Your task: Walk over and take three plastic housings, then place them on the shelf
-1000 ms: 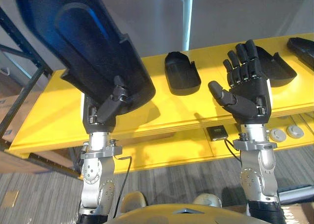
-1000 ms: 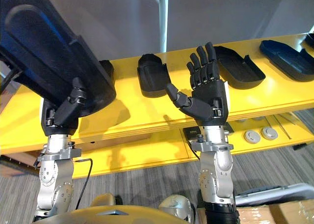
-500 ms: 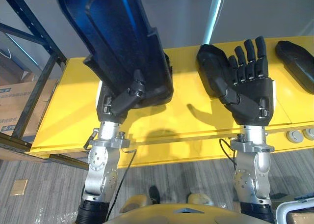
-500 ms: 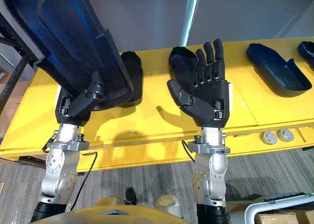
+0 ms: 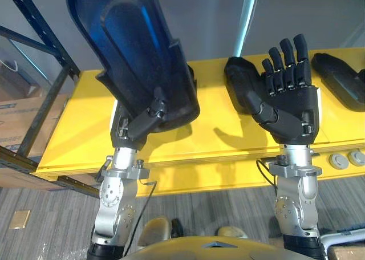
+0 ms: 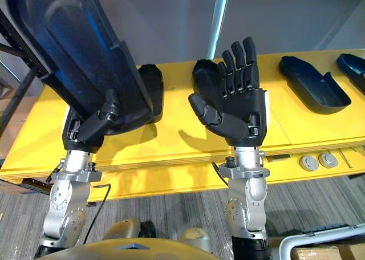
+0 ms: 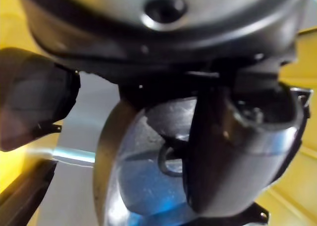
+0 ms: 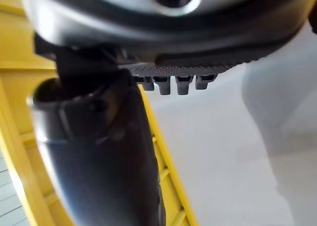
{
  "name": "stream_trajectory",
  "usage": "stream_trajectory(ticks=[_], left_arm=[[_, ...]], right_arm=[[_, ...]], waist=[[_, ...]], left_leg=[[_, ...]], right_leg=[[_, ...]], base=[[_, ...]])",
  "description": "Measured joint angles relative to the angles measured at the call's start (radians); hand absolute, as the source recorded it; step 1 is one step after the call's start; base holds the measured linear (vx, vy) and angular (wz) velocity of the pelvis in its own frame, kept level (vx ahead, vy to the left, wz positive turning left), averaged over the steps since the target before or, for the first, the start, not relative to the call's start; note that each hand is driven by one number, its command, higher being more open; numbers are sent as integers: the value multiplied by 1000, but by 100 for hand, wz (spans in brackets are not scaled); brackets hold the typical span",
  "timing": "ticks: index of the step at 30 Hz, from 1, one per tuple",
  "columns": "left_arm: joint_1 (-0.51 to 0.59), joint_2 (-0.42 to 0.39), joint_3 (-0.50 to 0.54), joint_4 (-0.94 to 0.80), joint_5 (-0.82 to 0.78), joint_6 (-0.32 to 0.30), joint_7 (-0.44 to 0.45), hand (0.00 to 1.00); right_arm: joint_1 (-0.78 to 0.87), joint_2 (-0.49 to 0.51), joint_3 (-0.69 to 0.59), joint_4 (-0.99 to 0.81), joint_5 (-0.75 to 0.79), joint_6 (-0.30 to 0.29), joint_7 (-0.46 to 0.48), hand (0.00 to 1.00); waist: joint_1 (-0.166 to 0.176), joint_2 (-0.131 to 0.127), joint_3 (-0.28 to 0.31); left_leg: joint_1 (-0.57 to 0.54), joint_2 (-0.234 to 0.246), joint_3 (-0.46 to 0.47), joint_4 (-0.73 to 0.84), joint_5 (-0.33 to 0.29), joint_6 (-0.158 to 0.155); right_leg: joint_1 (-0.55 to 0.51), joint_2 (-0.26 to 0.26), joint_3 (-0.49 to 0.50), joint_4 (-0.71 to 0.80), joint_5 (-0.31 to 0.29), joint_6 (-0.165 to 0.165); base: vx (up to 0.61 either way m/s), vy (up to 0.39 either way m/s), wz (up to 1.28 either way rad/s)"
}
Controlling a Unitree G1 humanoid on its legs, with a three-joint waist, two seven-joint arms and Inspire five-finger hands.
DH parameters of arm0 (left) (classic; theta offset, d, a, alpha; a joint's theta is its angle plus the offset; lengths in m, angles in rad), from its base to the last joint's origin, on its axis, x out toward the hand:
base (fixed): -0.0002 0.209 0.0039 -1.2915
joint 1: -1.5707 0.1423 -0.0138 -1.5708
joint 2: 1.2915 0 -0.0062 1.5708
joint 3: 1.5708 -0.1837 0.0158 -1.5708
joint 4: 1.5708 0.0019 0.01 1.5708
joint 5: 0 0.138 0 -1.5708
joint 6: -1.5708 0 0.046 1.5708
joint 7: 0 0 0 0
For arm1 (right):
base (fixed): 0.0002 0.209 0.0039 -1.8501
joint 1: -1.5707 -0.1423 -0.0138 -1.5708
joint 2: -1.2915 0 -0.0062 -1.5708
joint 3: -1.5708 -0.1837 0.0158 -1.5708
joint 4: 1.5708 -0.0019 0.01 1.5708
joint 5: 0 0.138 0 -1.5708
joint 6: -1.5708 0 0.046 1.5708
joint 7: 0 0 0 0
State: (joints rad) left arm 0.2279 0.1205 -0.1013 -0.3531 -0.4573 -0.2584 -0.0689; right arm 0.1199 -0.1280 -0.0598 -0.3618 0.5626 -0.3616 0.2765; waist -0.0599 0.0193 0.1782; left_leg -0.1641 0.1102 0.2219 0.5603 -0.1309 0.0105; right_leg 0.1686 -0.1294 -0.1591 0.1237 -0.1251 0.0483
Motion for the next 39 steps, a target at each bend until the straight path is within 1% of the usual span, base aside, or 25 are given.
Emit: stream_trajectory(ticks=[1, 2, 3, 4, 5, 6, 7, 8, 9, 11, 14, 15, 17, 18, 20, 23, 24, 25, 27, 28, 30, 31, 33, 35, 39], left_arm=[[0, -1, 2, 9, 0, 0, -3, 0], [-1, -3, 3, 24, 0, -1, -5, 0], [-1, -3, 7, 31, 0, -1, -6, 0], [0, -4, 15, 49, 1, -1, -7, 0], [0, -13, 20, 64, 1, -1, -9, 0], [0, -22, 26, 74, 1, -1, -10, 0], [-1, -30, 44, 74, 1, -2, -11, 0], [-2, -30, 54, 73, 1, -3, -11, 0], [-8, -26, 72, 74, 1, -3, -13, 0], [-1, -22, 91, 75, 6, -1, -4, 0], [-1, -17, 123, 68, 45, -1, 8, 0], [-2, -15, 127, 63, 52, -1, 12, 0], [-1, -6, 131, 32, 91, 18, 21, 0], [-1, -4, 126, -1, 131, 48, 26, 0], [-2, 6, 119, -34, 180, 78, 24, 0], [-25, 37, 119, -62, 205, 112, 24, 0], [-32, 46, 127, -69, 230, 126, 39, 0], [-32, 47, 146, -79, 245, 151, 56, 0], [-32, 47, 179, -81, 270, 185, 80, 0], [-32, 47, 218, -78, 274, 238, 102, 0], [-32, 48, 256, -56, 274, 283, 135, 0], [-34, 48, 314, 3, 273, 317, 185, 0], [-45, 49, 341, 32, 272, 326, 226, 0], [-63, 49, 355, 42, 272, 327, 241, 0], [-134, 88, 394, 81, 247, 330, 233, 0]], right_arm=[[-1, 0, -4, 0, 0, 0, 0, 100], [-6, -4, -9, 0, 1, 0, 0, 100], [-11, -7, -10, 0, 1, 0, 0, 100], [-18, -19, -10, 0, 4, 1, 1, 100], [-18, -42, -16, 0, 9, 1, 2, 100], [-18, -56, -21, 5, 13, 2, 2, 100], [-18, -54, -30, 5, 14, 3, 2, 100], [-18, -53, -31, 4, 14, 3, 3, 100], [-18, -46, -33, 7, 10, 3, 3, 100], [-17, -14, -31, 11, -9, 6, 2, 100], [-18, 5, -24, 11, -9, 4, -1, 100], [-18, 13, -22, 11, -9, 3, -2, 100], [-18, 26, -14, 11, -9, 1, -17, 100], [-18, 25, -7, 12, -27, 2, -43, 100], [-18, 26, -2, 11, -57, 2, -75, 100], [-16, 25, -12, 8, -169, 2, -172, 100], [-14, 25, -24, 8, -230, 3, -210, 100], [-11, 23, -34, 6, -257, 5, -224, 100], [-3, 21, -40, -7, -266, 12, -221, 100], [6, 15, -44, -19, -264, 21, -214, 100], [17, 10, -54, -37, -263, 36, -211, 100], [17, -11, -71, -43, -260, 53, -198, 100], [17, -28, -72, -43, -260, 72, -190, 100], [17, -28, -71, -43, -260, 73, -179, 100], [-13, -36, -45, -42, -261, 73, -170, 100]], waist=[[-1, 0, 0], [-2, -1, 0], [-1, -3, 2], [-2, -3, 2], [-7, 18, 0], [-19, 31, -4], [-28, 35, -7], [-31, 37, -8], [-32, 28, -7], [-25, -6, -8], [-15, -18, -22], [-14, -18, -24], [-16, -17, -27], [-20, -5, -34], [-26, 11, -45], [-37, 14, -46], [-42, 15, -47], [-44, 19, -49], [-49, 24, -48], [-52, 32, -45], [-52, 42, -38], [-53, 67, -21], [-51, 75, -2], [-49, 76, 13], [-48, 87, 46]], left_leg=[[0, 44, -13, -7, 0, -5], [2, 78, -41, -39, 14, -21], [13, 88, -58, -64, 23, -25], [44, 96, -71, -129, 76, -17], [81, 96, -70, -170, 198, -9], [101, 80, -57, -196, 158, -58], [121, 55, -28, -248, 124, -69], [130, 47, -12, -280, 105, -72], [145, 34, 15, -342, 88, -99], [157, -25, 18, -394, 112, -80], [179, -59, 13, -460, 136, -77], [183, -61, 13, -473, 143, -79], [191, -59, 13, -514, 171, -87], [190, -49, 12, -536, 185, -93], [192, -33, 14, -566, 201, -97], [193, -25, 13, -607, 229, -101], [192, -24, 9, -624, 241, -103], [189, -22, 11, -639, 251, -103], [180, -19, 12, -643, 255, -105], [170, -14, 13, -643, 258, -109], [166, -8, 16, -643, 262, -110], [143, -2, 23, -642, 271, -106], [138, 2, 30, -641, 274, -106], [137, 4, 31, -635, 274, -106], [137, 4, 31, -632, 274, -106]], right_leg=[[0, -8, 3, 6, -1, -2], [-9, -29, 15, 21, -7, -4], [-17, -46, 25, 31, -14, 4], [-38, -77, 49, 62, -32, 31], [-55, -91, 61, 90, -51, 61], [-52, -107, 65, 94, -59, 75], [-59, -132, 66, 90, -58, 76], [-67, -139, 66, 90, -57, 78], [-72, -157, 61, 88, -44, 101], [-59, -195, 62, 55, -15, 128], [-40, -218, 41, 26, -1, 128], [-40, -218, 38, 25, 2, 133], [-40, -215, 19, 5, 24, 163], [-41, -201, 6, -16, 45, 157], [-41, -182, -28, -44, 74, 148], [-47, -170, -51, -61, 85, 145], [-52, -167, -55, -62, 85, 145], [-64, -163, -55, -62, 87, 144], [-75, -159, -55, -63, 88, 145], [-86, -154, -54, -65, 92, 144], [-91, -148, -53, -72, 96, 144], [-121, -143, -45, -72, 103, 147], [-132, -139, -34, -72, 107, 145], [-133, -138, -32, -72, 107, 146], [-134, -139, -30, -69, 107, 146]], base=[[-36, 68, -8], [-6, 88, -15], [-16, 232, -28], [-22, 318, -28], [-26, 344, -18], [1, 358, 3], [10, 302, 16], [17, 378, 27], [0, 312, 22], [-2, 233, 25], [4, 91, 19], [3, 31, 8], [7, -31, 4], [-5, -47, 1], [0, -42, -5], [-24, -29, 4], [-55, -10, 7], [-56, -5, 4], [-50, 3, -2], [-55, 4, -4], [-74, 1, -8], [-84, 3, -12], [-42, 3, -11], [-6, -2, -4], [-24, 2, -1]])
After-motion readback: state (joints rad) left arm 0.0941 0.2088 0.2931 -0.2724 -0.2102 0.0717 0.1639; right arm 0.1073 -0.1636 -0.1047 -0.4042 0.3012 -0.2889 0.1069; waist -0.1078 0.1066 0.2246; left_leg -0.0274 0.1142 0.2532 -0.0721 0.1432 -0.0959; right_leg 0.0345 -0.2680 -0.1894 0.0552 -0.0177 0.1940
